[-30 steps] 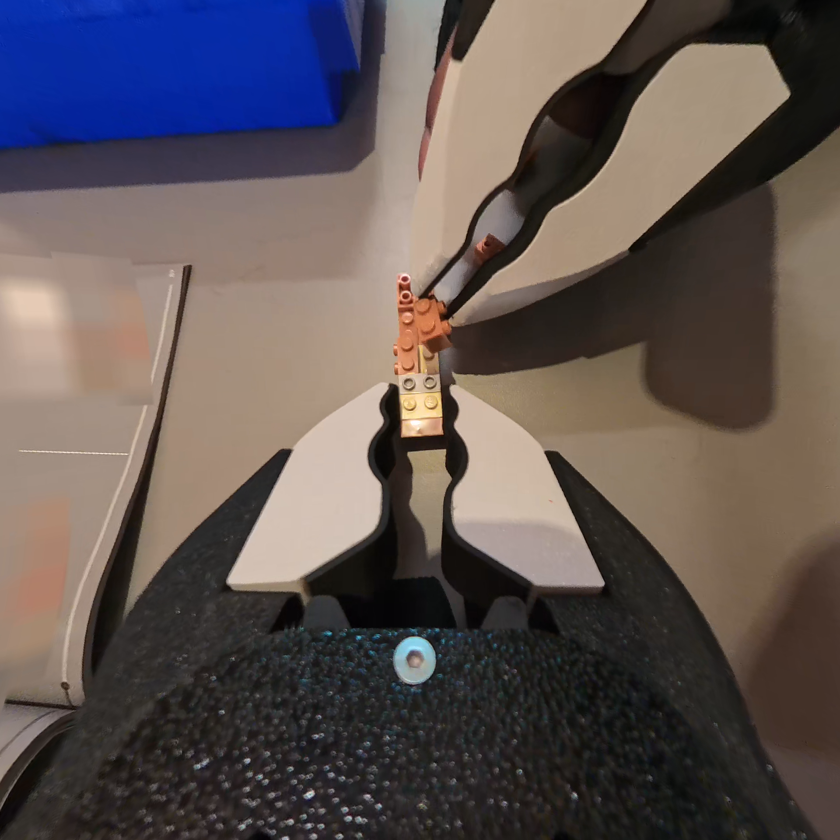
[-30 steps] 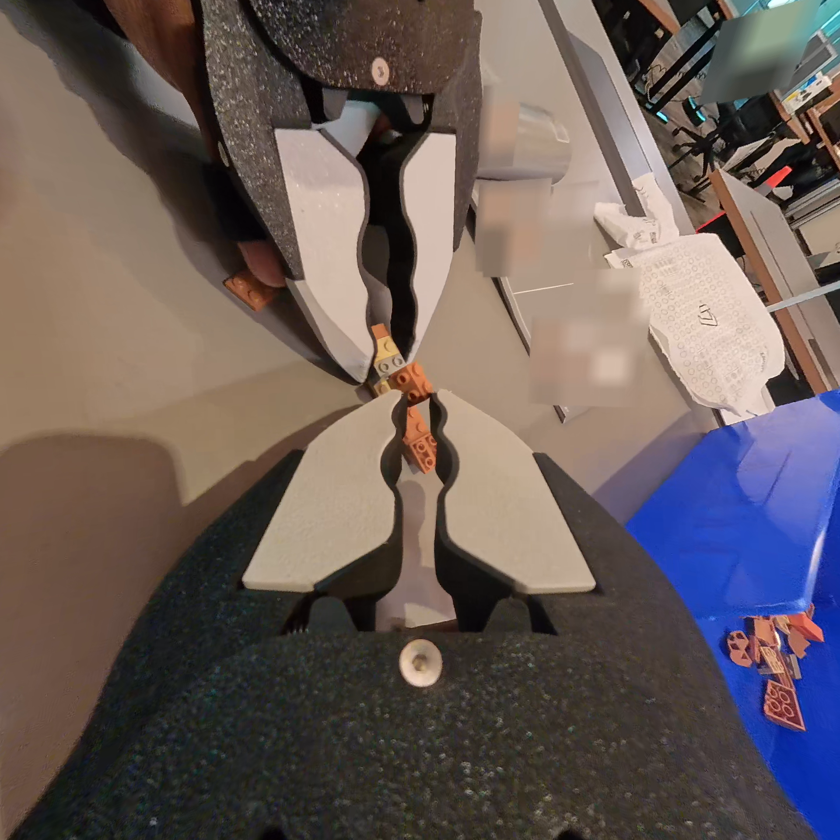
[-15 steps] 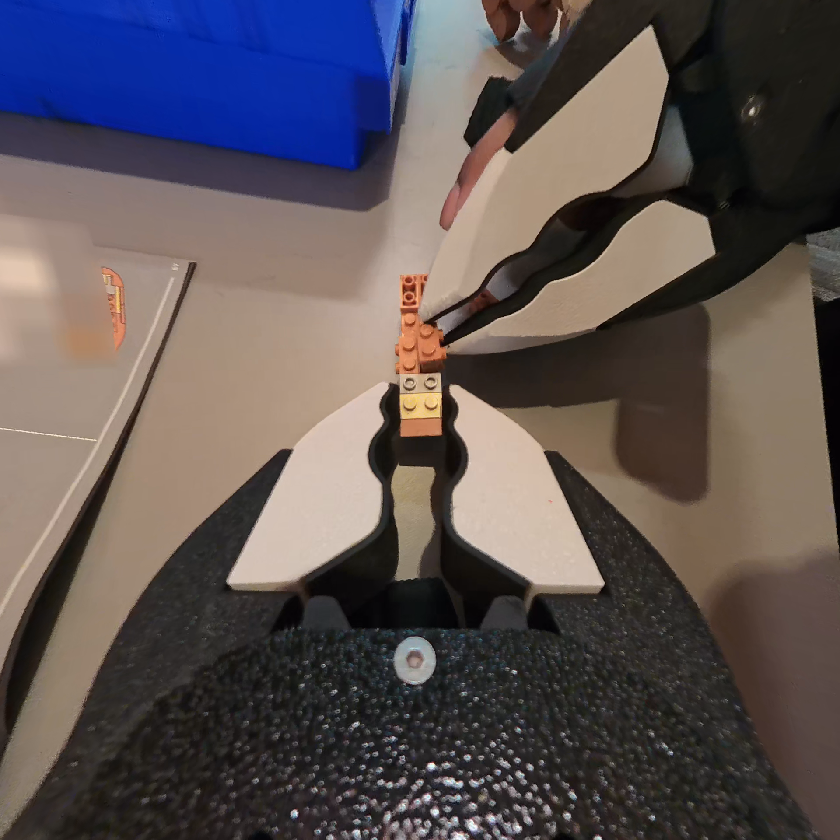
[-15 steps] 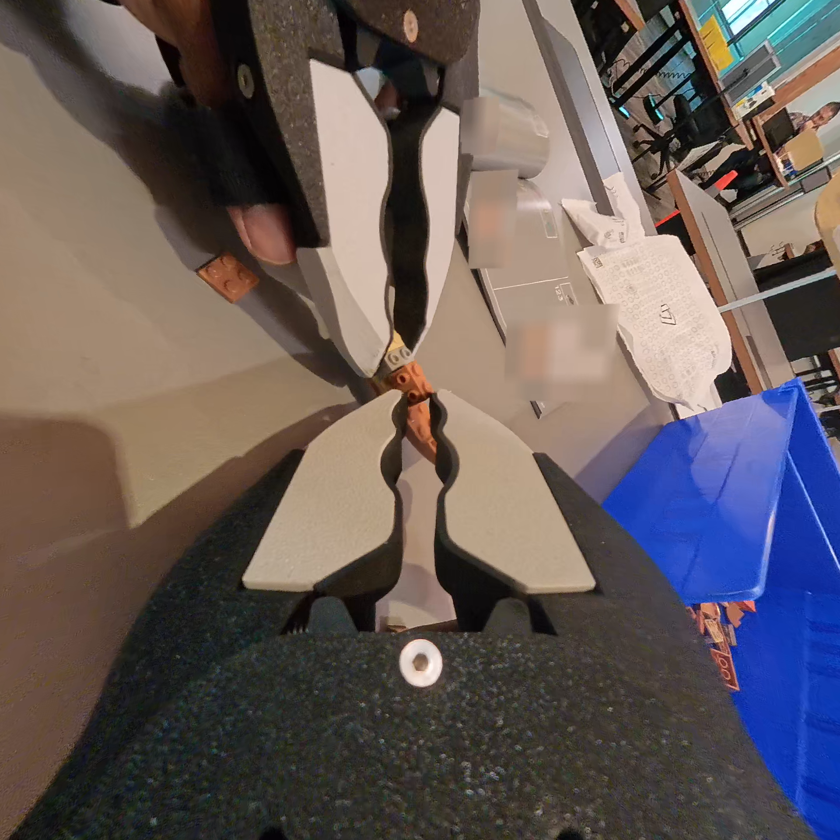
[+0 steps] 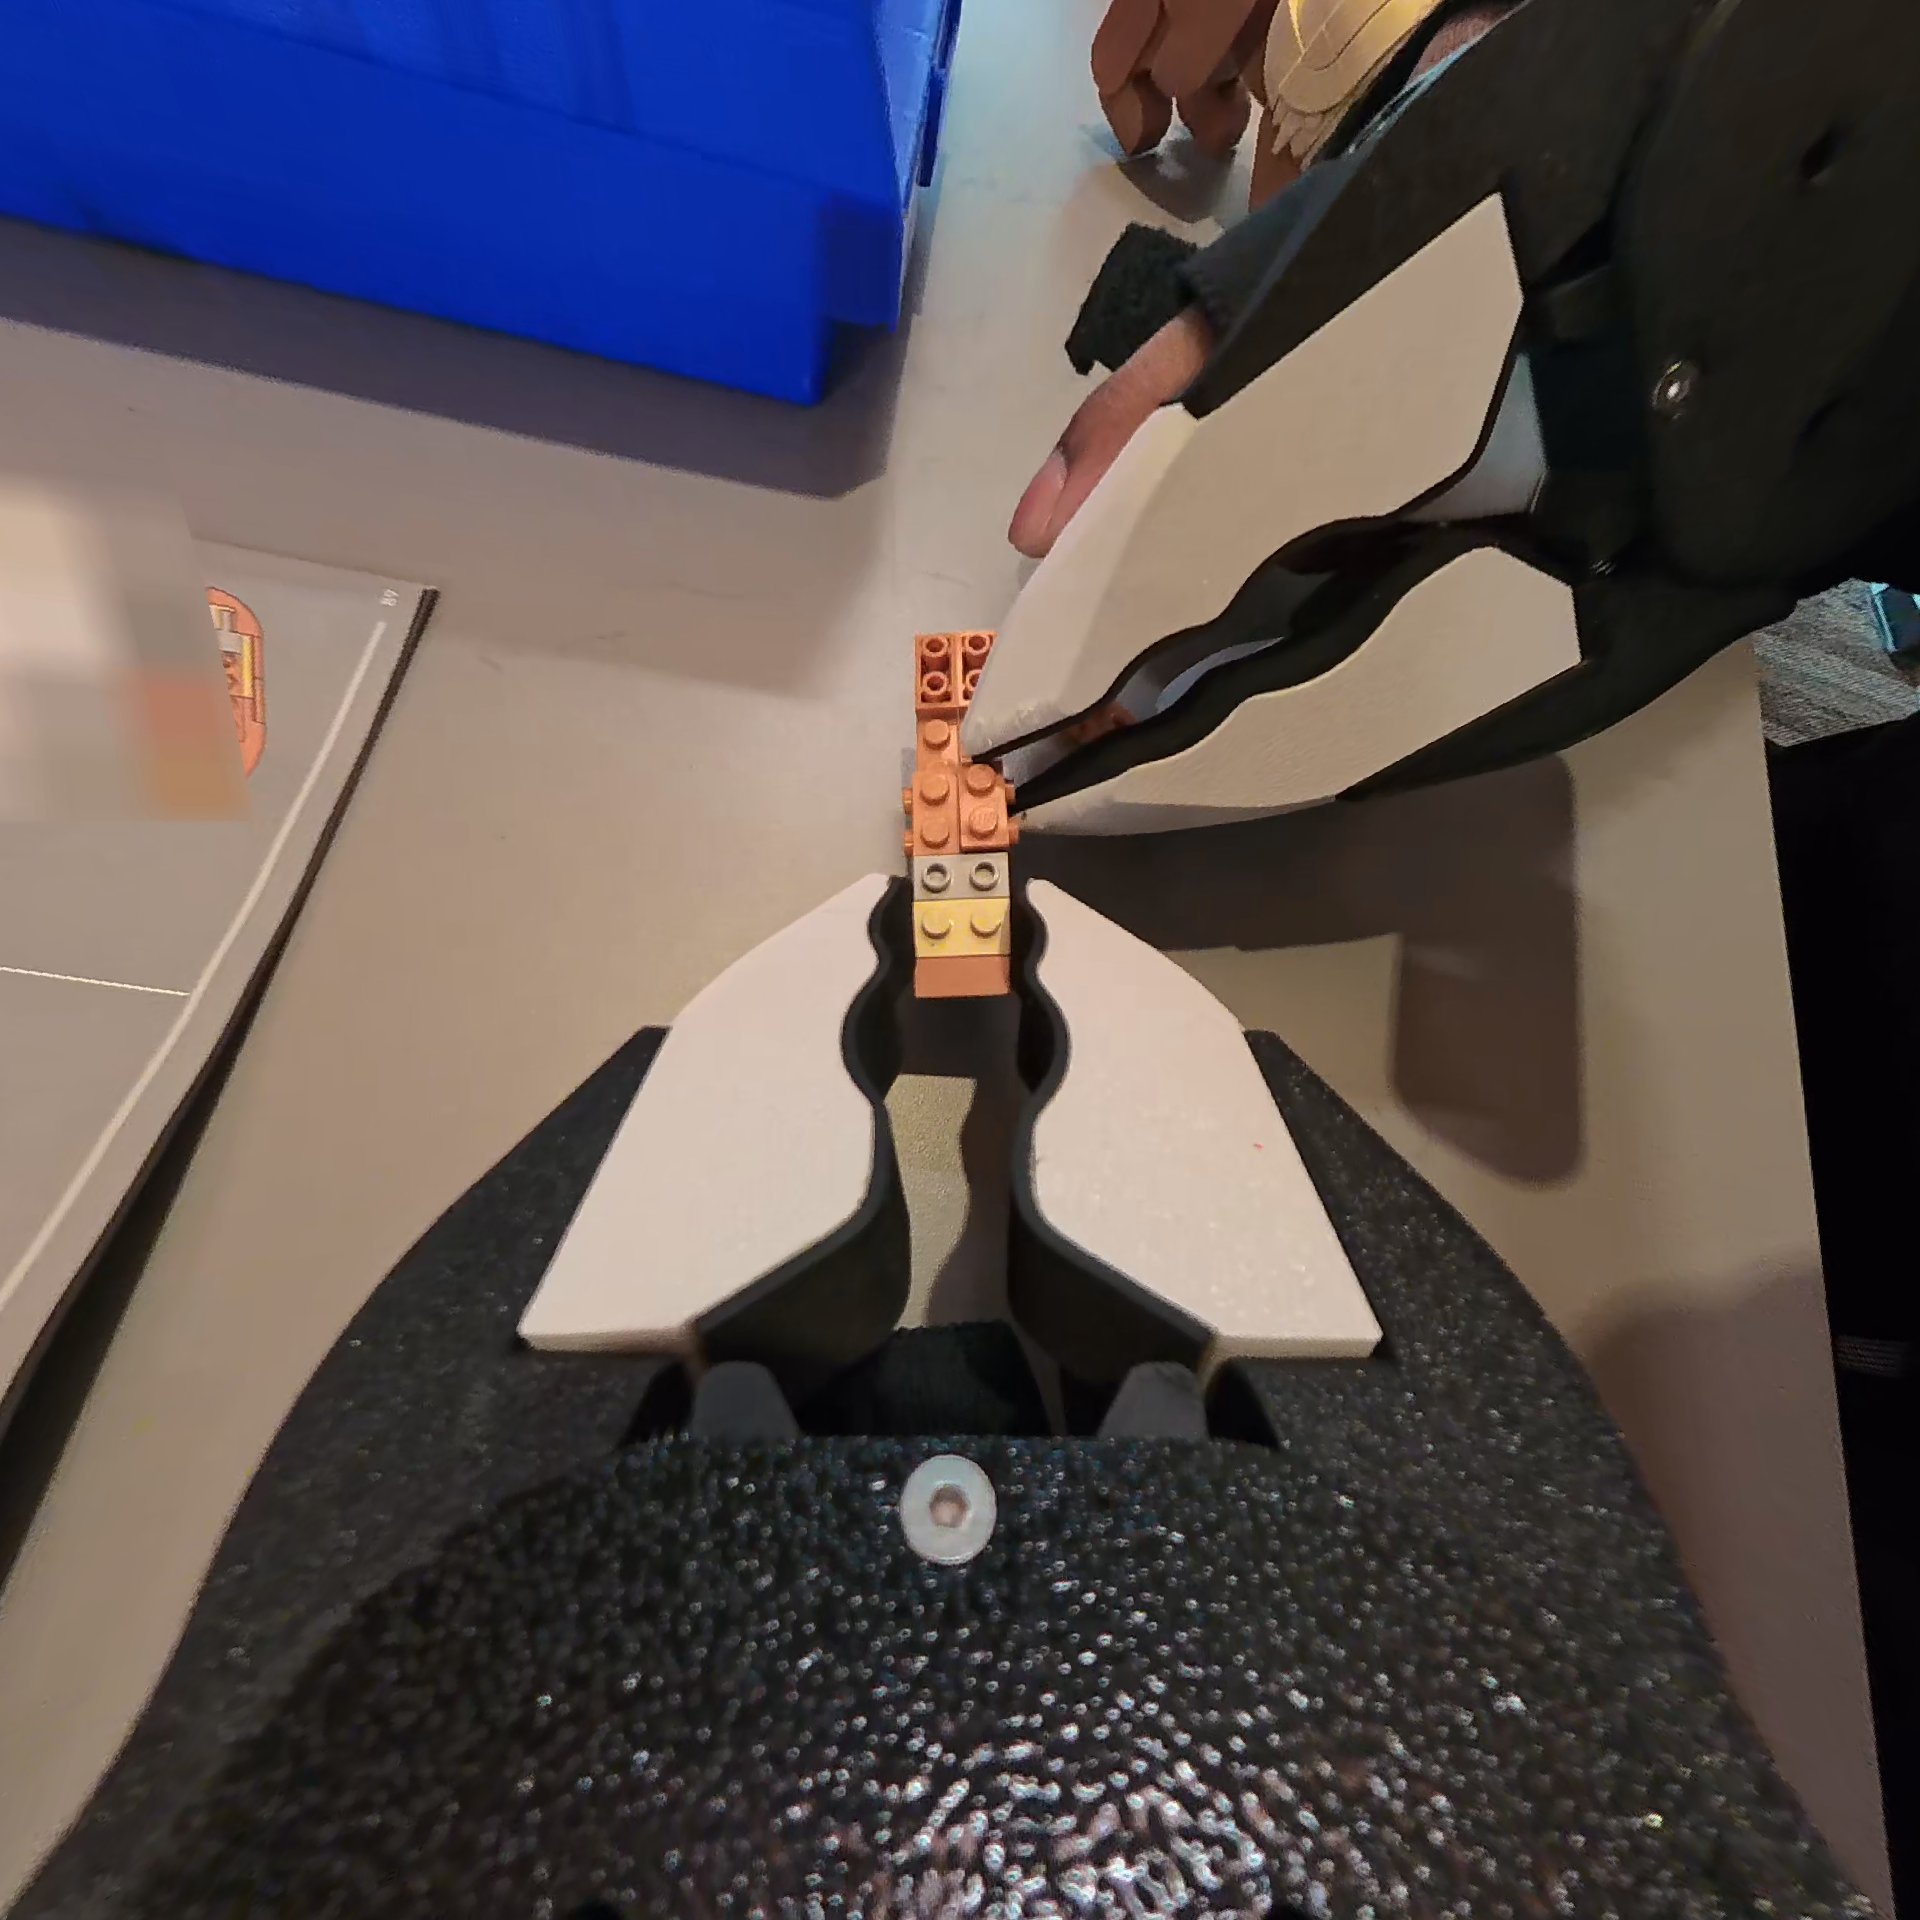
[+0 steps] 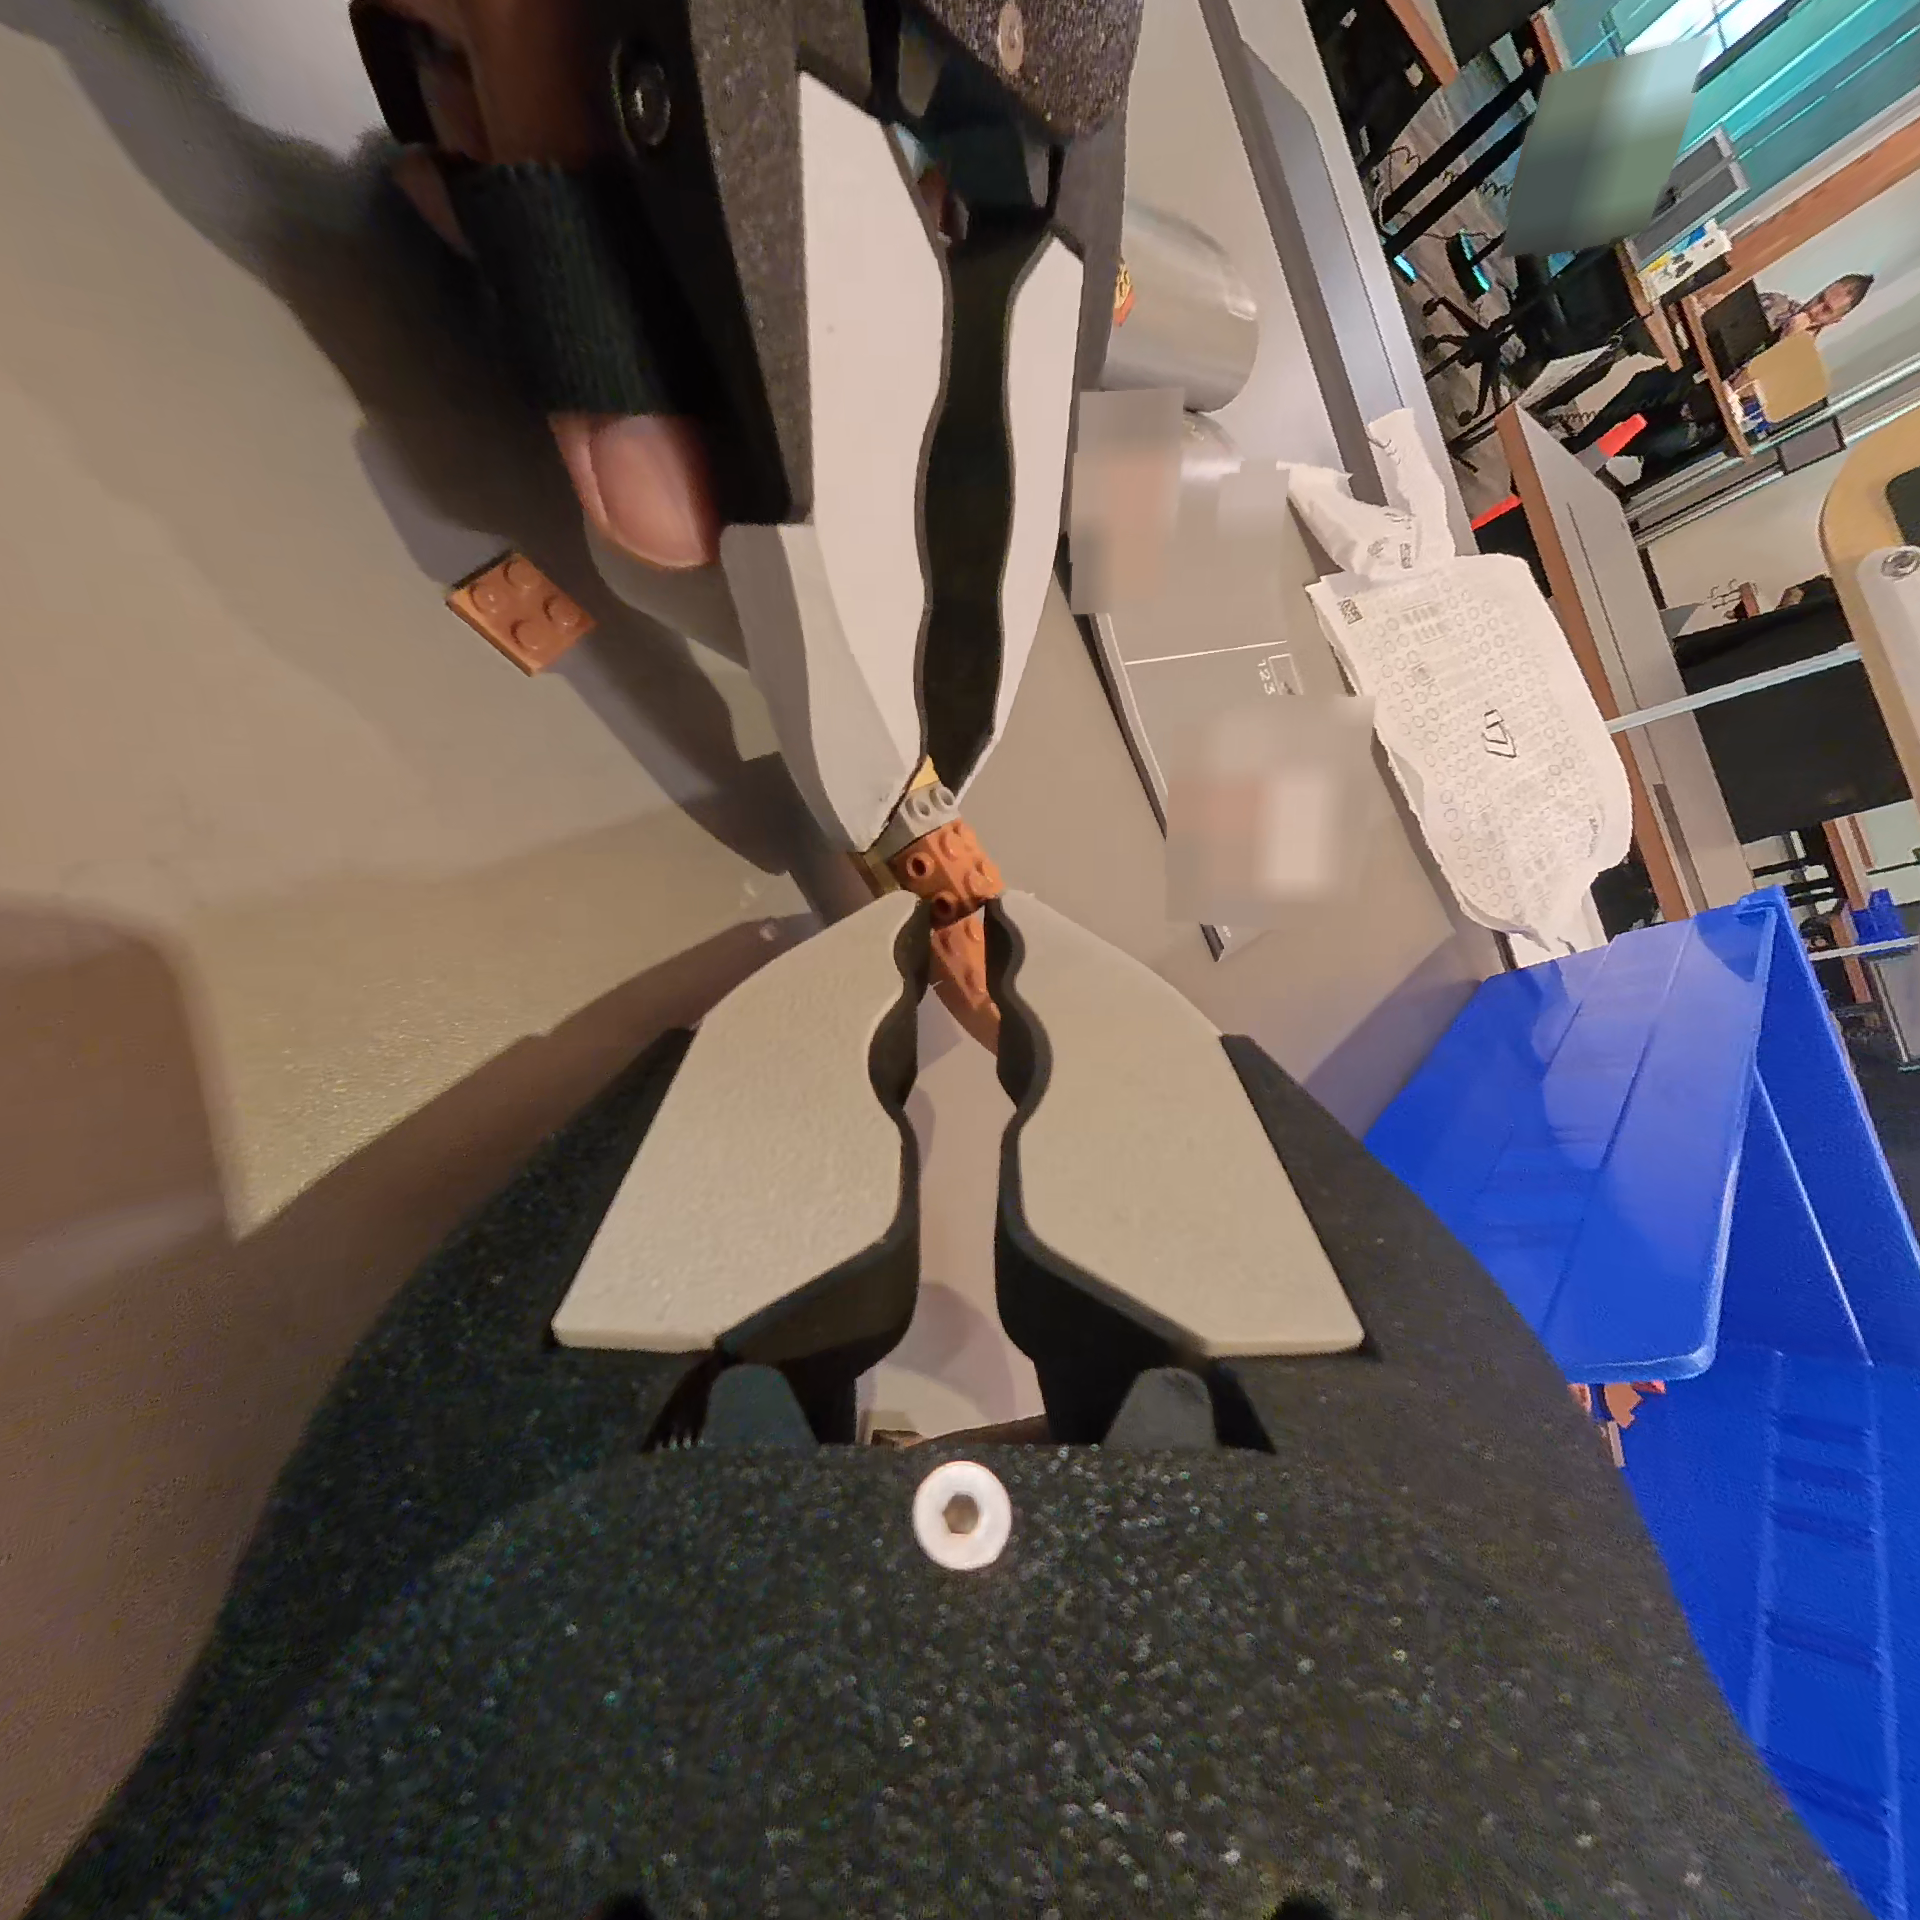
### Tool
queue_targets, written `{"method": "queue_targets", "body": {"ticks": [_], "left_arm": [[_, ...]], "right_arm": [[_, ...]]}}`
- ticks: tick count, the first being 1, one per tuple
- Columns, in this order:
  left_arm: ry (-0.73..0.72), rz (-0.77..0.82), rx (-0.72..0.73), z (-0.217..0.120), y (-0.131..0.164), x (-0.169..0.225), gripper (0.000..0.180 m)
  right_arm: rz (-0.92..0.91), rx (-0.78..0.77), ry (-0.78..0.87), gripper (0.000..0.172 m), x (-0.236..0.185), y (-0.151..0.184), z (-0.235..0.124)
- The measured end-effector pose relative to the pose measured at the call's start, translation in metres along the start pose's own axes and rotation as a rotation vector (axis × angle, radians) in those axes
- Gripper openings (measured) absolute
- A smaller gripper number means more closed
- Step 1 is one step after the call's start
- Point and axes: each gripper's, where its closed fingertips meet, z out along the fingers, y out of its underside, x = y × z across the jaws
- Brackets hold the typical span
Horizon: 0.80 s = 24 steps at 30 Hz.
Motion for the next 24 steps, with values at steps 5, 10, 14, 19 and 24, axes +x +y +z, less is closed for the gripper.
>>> {"method": "queue_targets", "body": {"ticks": [5,10,14,19,24], "left_arm": [[0.006,-0.009,0.002,0.000,0.000,0.000,0.017],[0.034,-0.039,0.011,-0.002,-0.001,0.001,0.017],[0.066,-0.072,0.013,-0.005,-0.002,0.002,0.017],[0.088,-0.074,0.000,-0.009,-0.003,0.006,0.017],[0.106,-0.071,-0.007,-0.011,-0.004,0.011,0.017]], "right_arm": [[-0.010,0.005,-0.005,0.014,-0.001,-0.001,0.000],[-0.064,0.050,-0.004,0.030,-0.001,-0.007,-0.003],[-0.184,0.099,0.015,0.033,0.001,-0.011,-0.008],[-0.325,0.088,0.057,0.036,0.000,-0.011,-0.006],[-0.447,0.100,0.103,0.035,-0.003,-0.018,-0.007]]}}
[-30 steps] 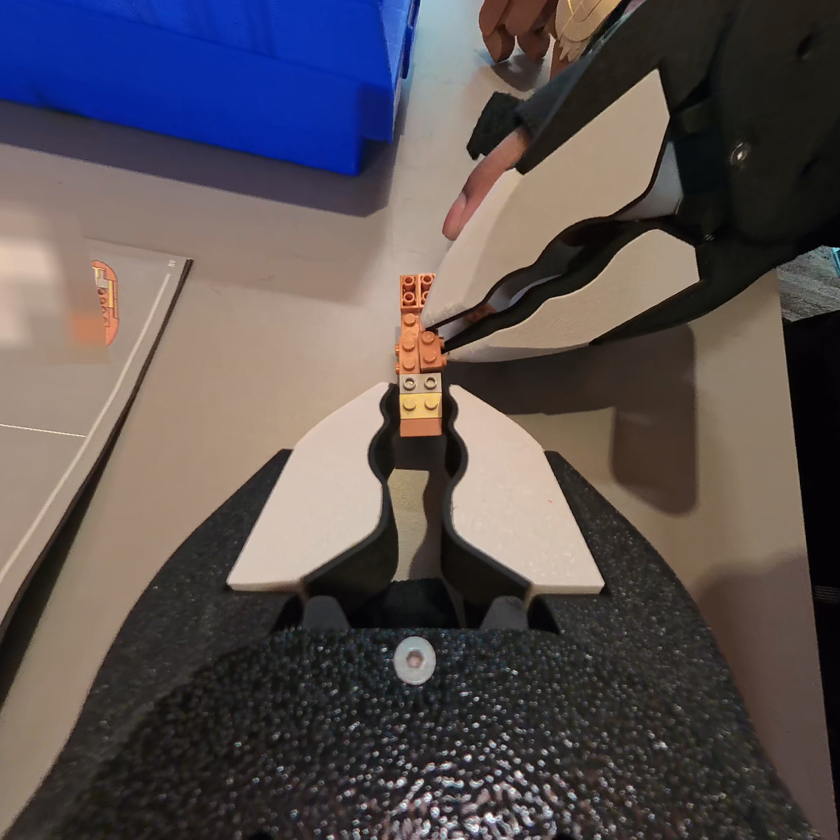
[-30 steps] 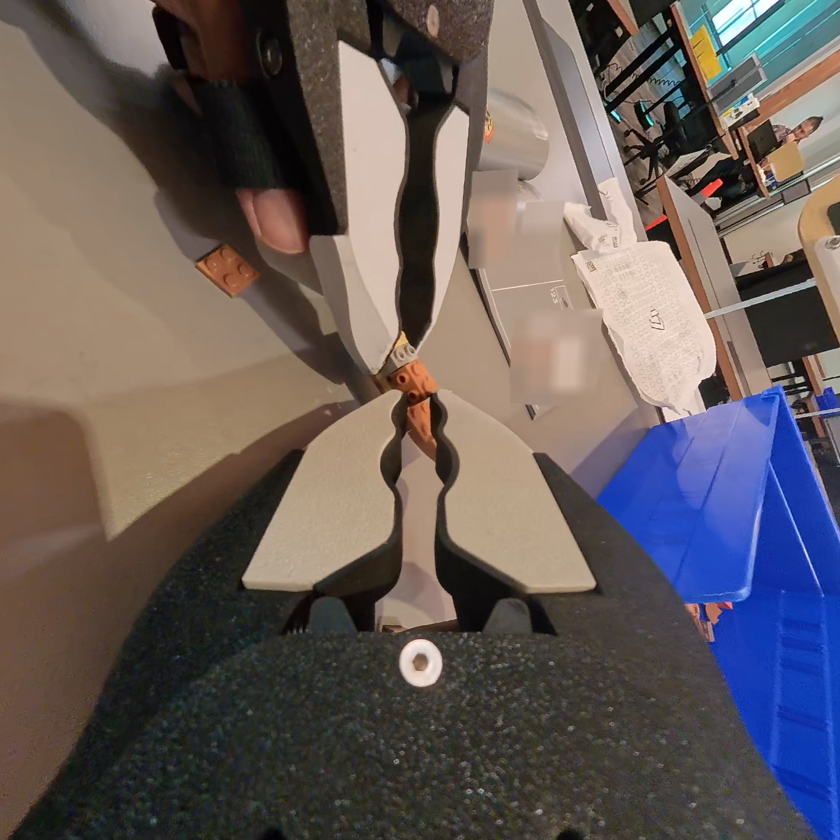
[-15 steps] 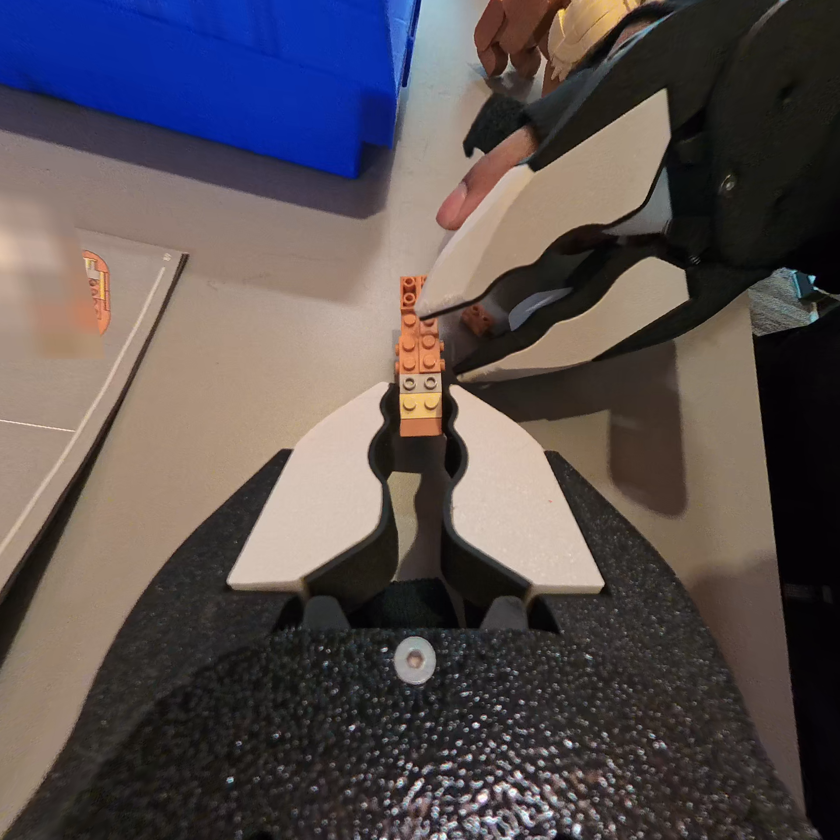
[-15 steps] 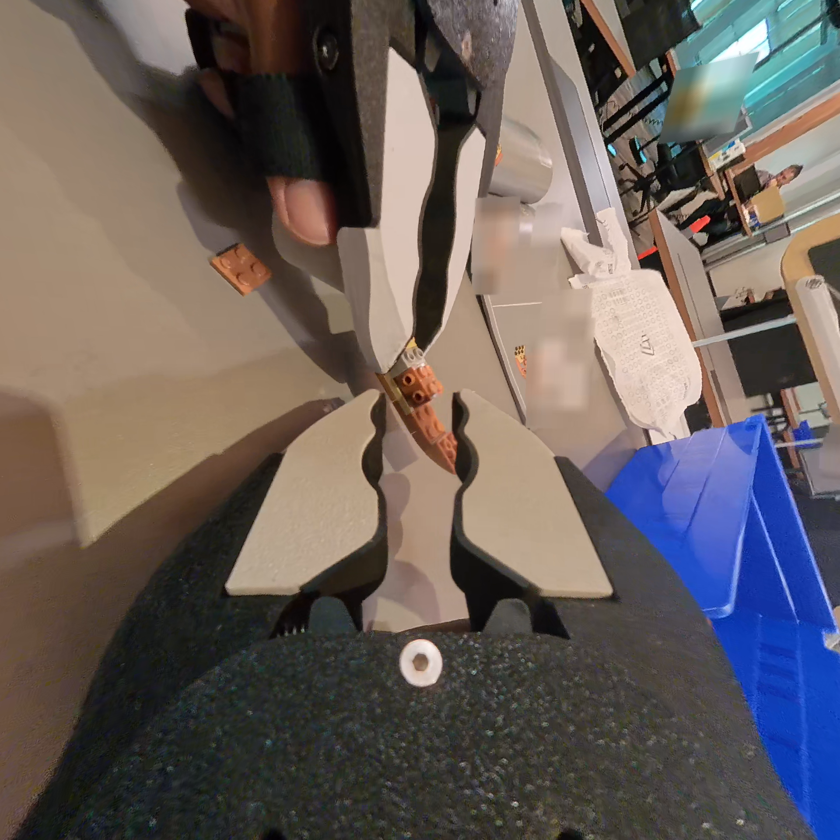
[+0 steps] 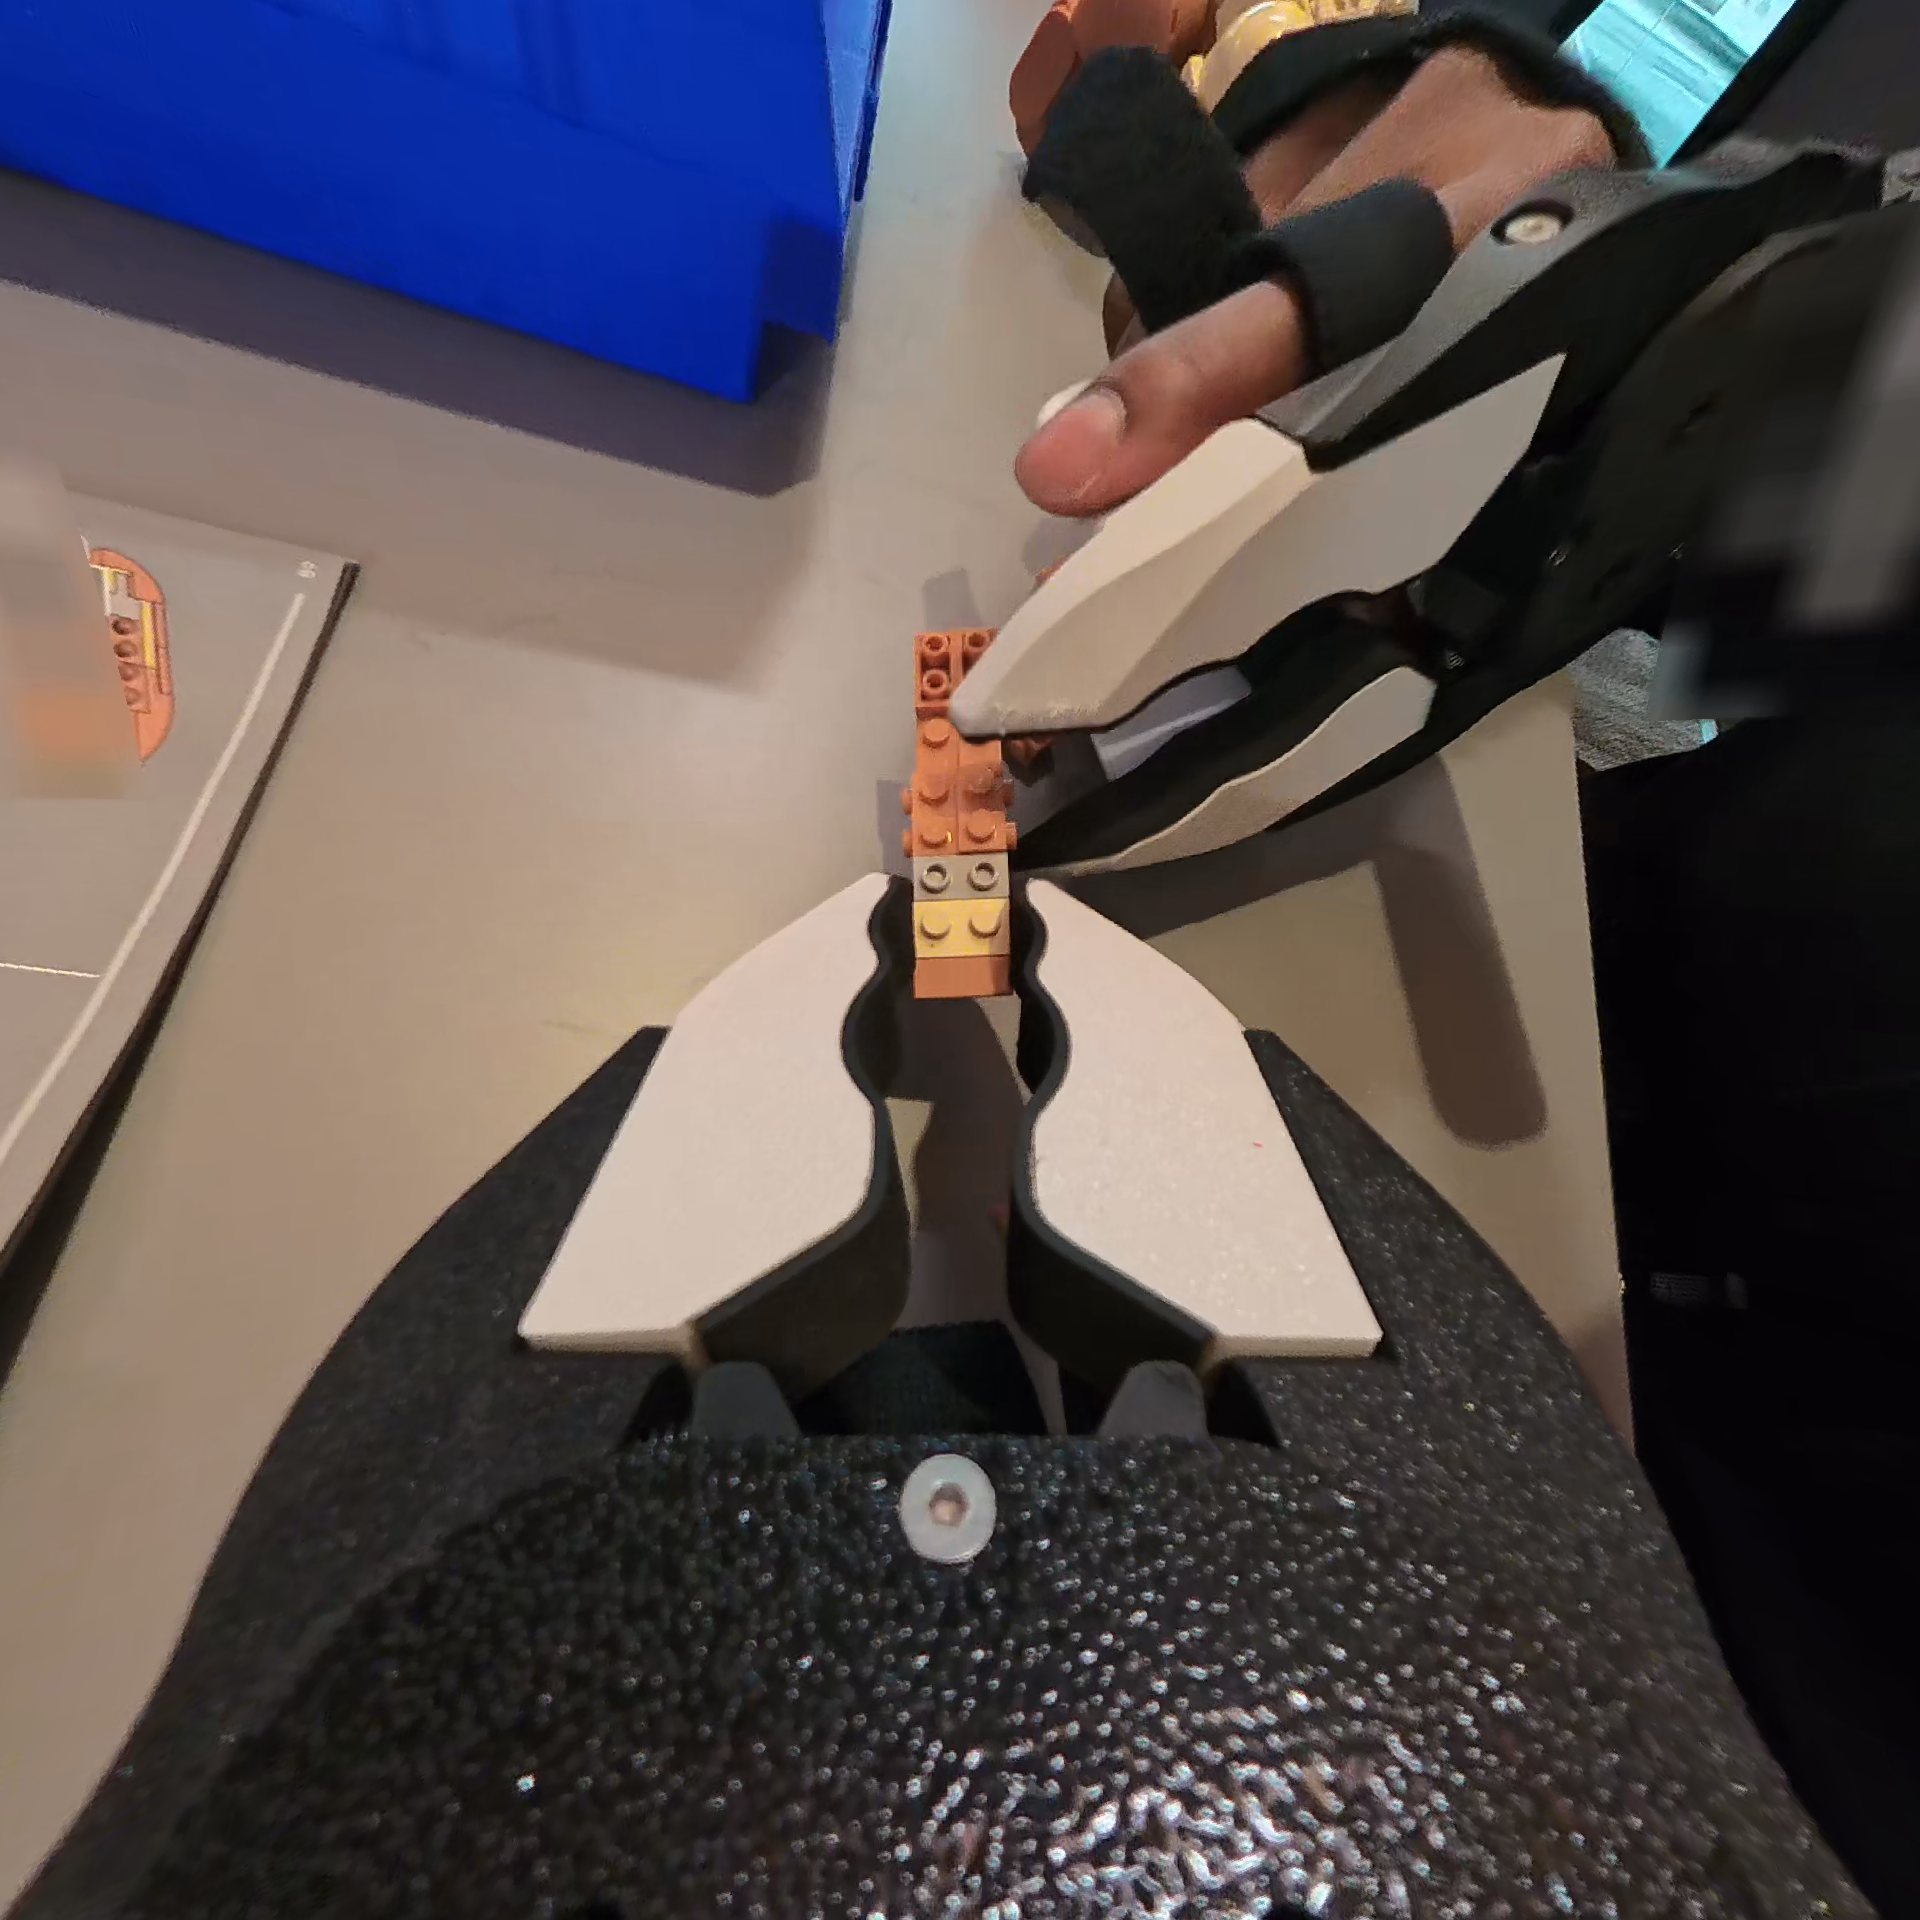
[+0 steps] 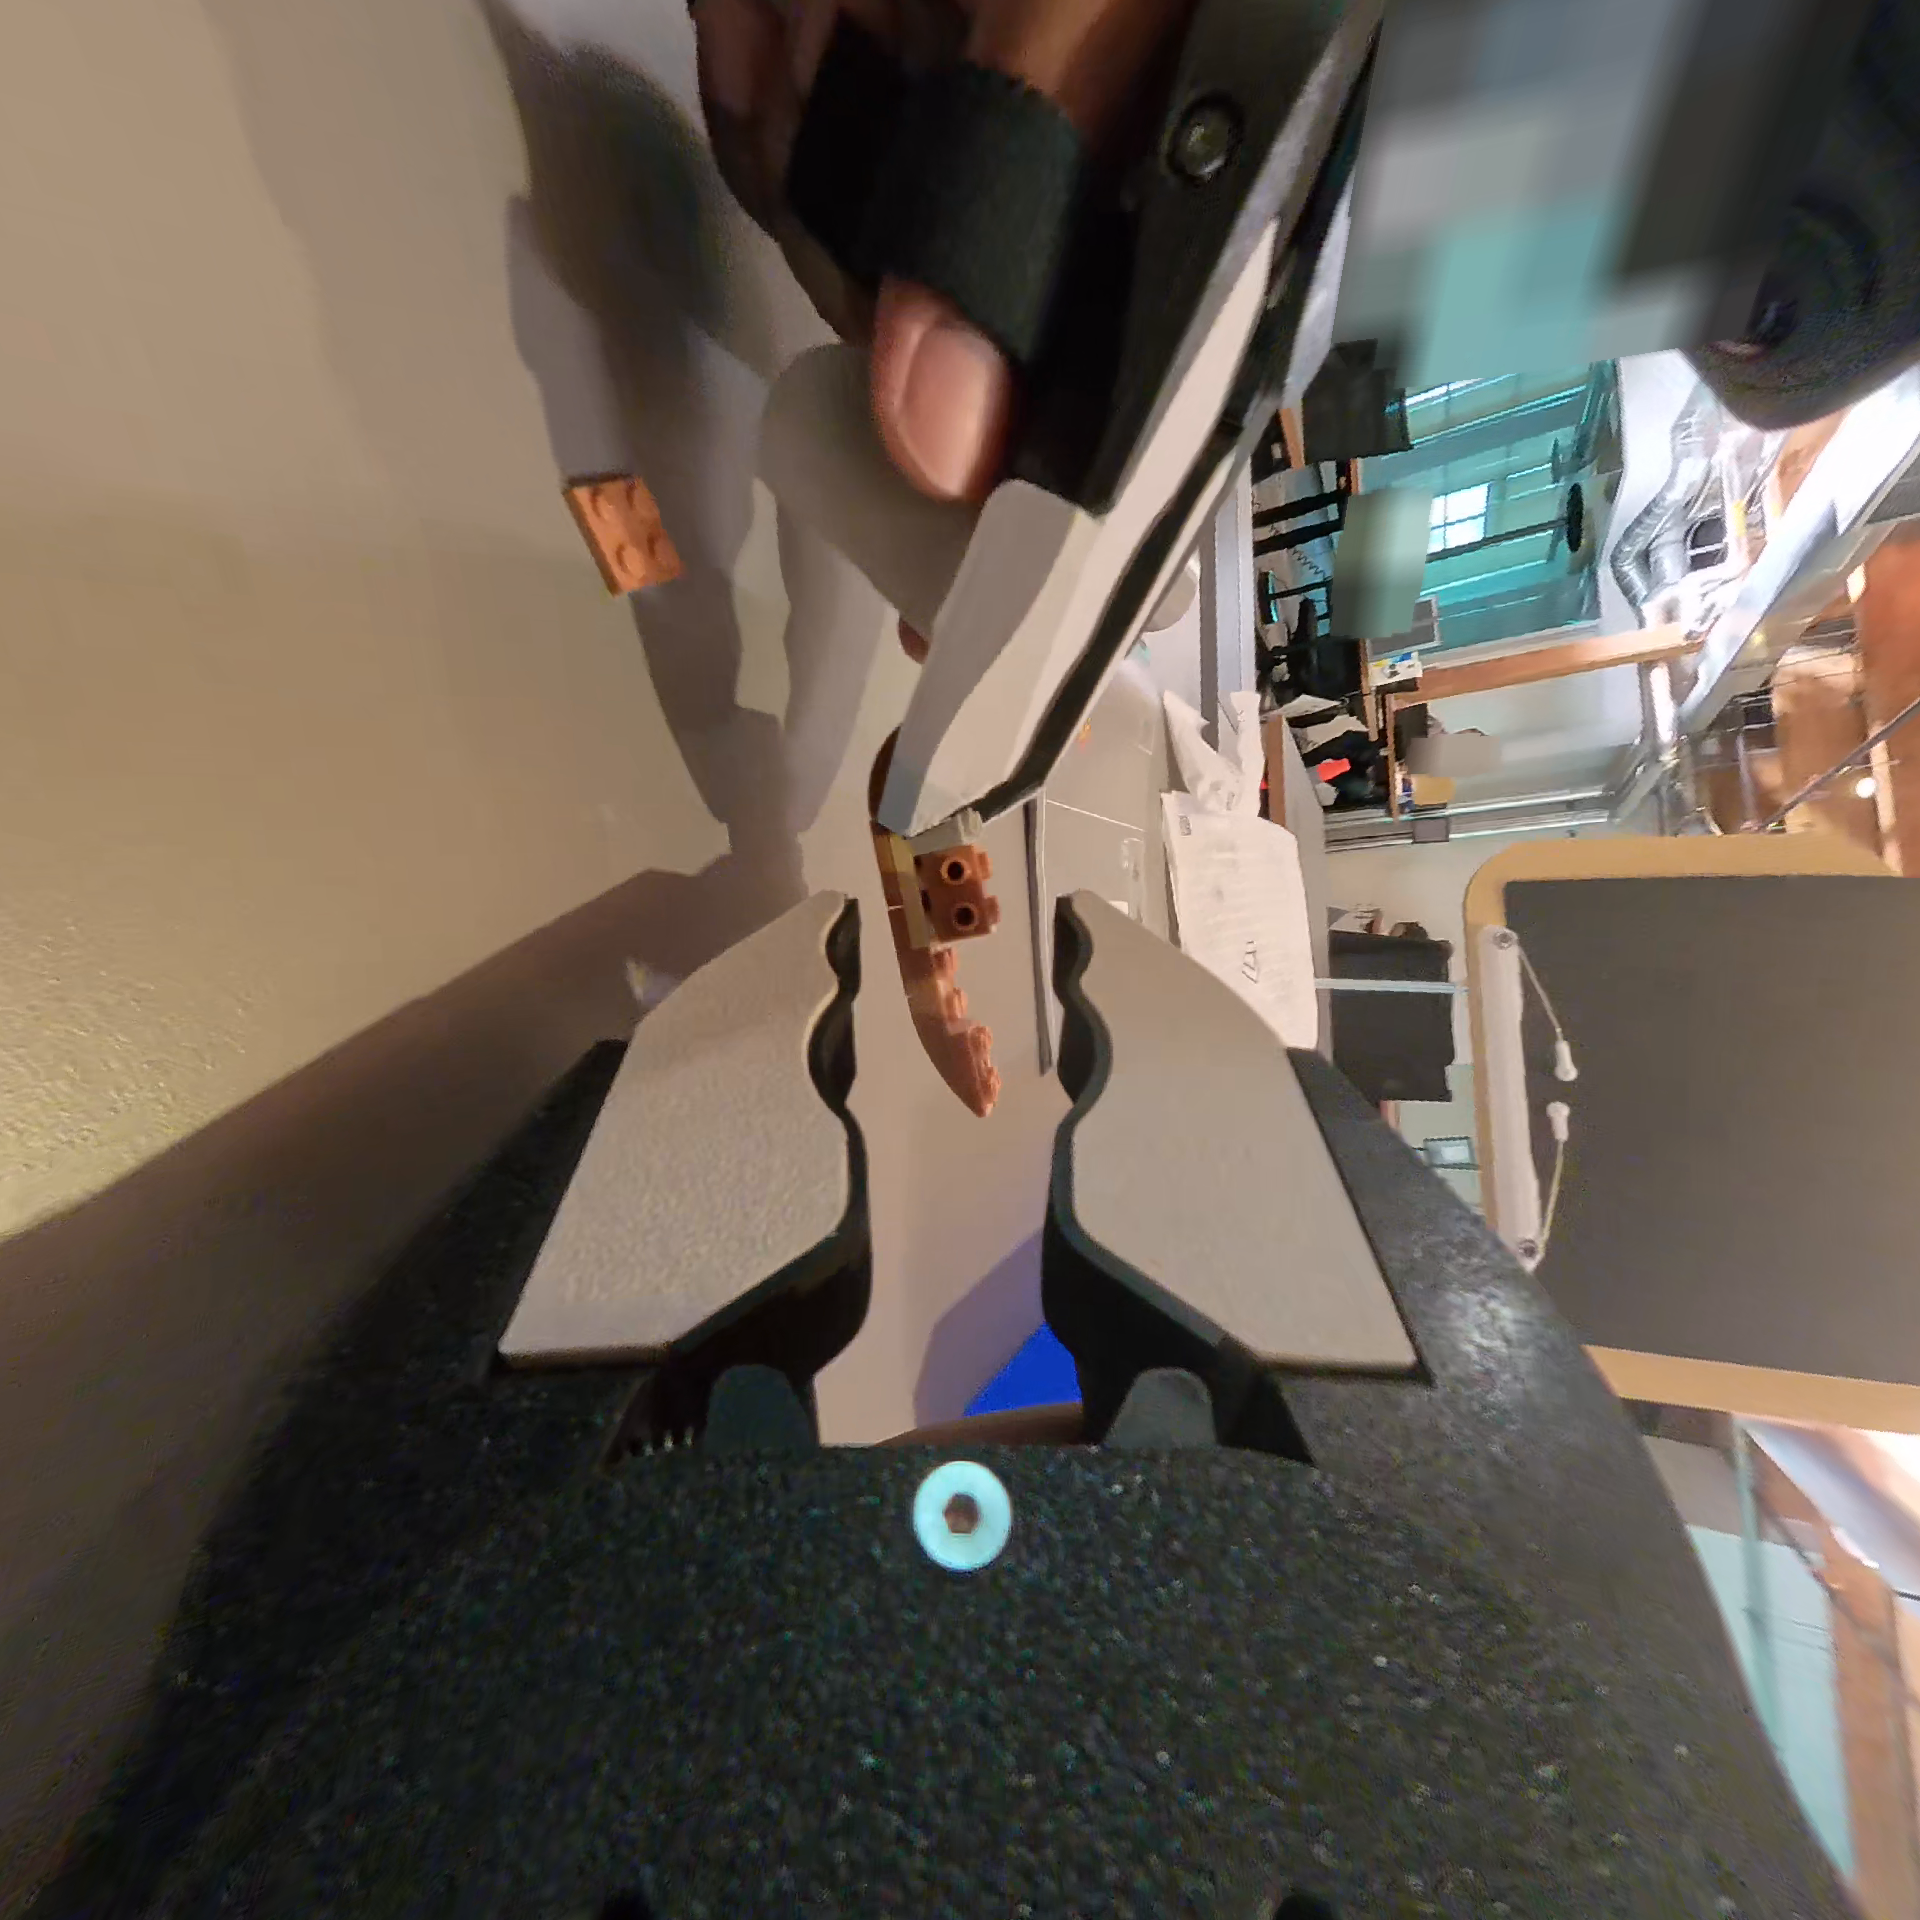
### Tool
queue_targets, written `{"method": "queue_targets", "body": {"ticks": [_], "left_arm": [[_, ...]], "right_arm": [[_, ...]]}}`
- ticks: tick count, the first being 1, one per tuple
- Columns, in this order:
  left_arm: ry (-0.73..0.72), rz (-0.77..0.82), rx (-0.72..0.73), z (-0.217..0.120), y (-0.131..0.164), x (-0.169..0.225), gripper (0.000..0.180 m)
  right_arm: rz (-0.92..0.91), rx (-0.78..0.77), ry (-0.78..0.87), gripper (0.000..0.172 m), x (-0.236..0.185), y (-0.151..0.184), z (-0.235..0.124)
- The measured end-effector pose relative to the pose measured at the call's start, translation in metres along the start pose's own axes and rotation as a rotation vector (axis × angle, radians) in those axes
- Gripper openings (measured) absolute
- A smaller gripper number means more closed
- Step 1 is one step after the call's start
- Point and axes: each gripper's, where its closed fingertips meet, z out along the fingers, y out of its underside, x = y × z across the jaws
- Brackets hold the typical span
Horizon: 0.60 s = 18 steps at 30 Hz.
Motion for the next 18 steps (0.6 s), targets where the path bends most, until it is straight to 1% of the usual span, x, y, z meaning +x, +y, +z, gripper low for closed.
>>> {"method": "queue_targets", "body": {"ticks": [3,6,18], "left_arm": [[0.008,0.000,-0.004,-0.0007,0.0001,0.0019,0.017],[0.020,-0.001,-0.006,-0.0011,0.0005,0.0037,0.017],[0.043,0.000,-0.028,0.0013,0.0043,0.0062,0.017]], "right_arm": [[-0.055,-0.019,0.008,0.027,-0.0025,0.0015,0.0023],[-0.082,-0.016,0.018,0.023,-0.0023,0.0006,0.0023],[-0.140,-0.029,-0.002,0.020,-0.0084,-0.0025,0.0032]]}}
